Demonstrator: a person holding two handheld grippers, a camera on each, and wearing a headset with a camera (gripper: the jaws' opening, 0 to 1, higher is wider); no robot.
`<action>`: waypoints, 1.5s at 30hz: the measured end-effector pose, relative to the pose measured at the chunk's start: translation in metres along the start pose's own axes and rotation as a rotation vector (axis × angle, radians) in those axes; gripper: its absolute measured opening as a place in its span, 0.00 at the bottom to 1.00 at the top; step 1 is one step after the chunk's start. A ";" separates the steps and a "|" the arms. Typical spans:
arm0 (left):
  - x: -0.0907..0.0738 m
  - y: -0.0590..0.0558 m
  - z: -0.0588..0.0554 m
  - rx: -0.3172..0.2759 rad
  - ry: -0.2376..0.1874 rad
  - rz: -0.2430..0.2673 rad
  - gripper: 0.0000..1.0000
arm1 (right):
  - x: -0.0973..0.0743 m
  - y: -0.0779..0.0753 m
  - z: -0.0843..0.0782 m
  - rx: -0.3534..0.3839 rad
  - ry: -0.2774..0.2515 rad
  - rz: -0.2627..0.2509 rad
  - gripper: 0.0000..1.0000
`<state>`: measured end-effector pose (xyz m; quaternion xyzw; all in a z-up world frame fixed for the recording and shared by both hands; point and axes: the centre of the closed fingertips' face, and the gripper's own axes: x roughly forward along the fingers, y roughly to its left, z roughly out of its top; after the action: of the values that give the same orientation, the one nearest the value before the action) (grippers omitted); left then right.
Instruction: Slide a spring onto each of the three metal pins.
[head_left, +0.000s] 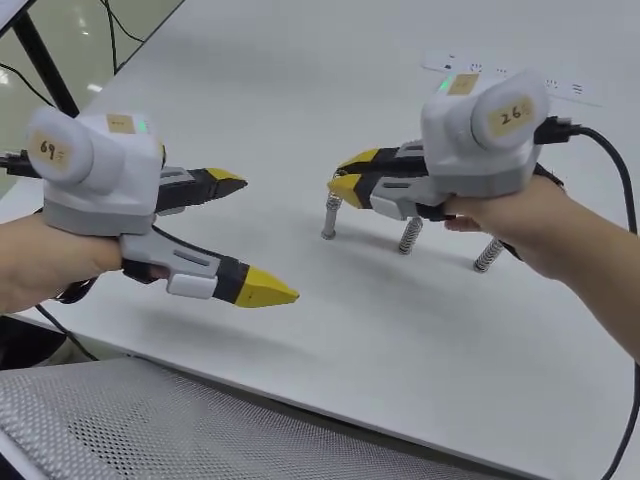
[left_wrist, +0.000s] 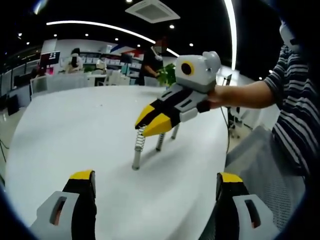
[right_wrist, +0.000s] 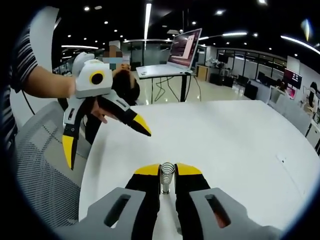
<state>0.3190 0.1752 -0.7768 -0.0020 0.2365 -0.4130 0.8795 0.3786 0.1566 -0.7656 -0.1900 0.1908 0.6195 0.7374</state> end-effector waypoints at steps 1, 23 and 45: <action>0.000 0.000 0.000 -0.001 0.000 0.000 0.98 | 0.001 0.001 -0.001 -0.009 0.004 0.000 0.07; 0.000 -0.001 -0.006 -0.010 -0.002 0.005 0.97 | 0.030 -0.002 -0.042 -0.104 0.101 -0.037 0.08; 0.008 -0.001 0.004 0.000 0.006 -0.010 0.96 | 0.013 -0.009 -0.040 -0.062 0.075 -0.069 0.19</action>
<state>0.3241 0.1679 -0.7766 -0.0017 0.2393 -0.4173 0.8767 0.3881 0.1454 -0.8056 -0.2423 0.1922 0.5918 0.7444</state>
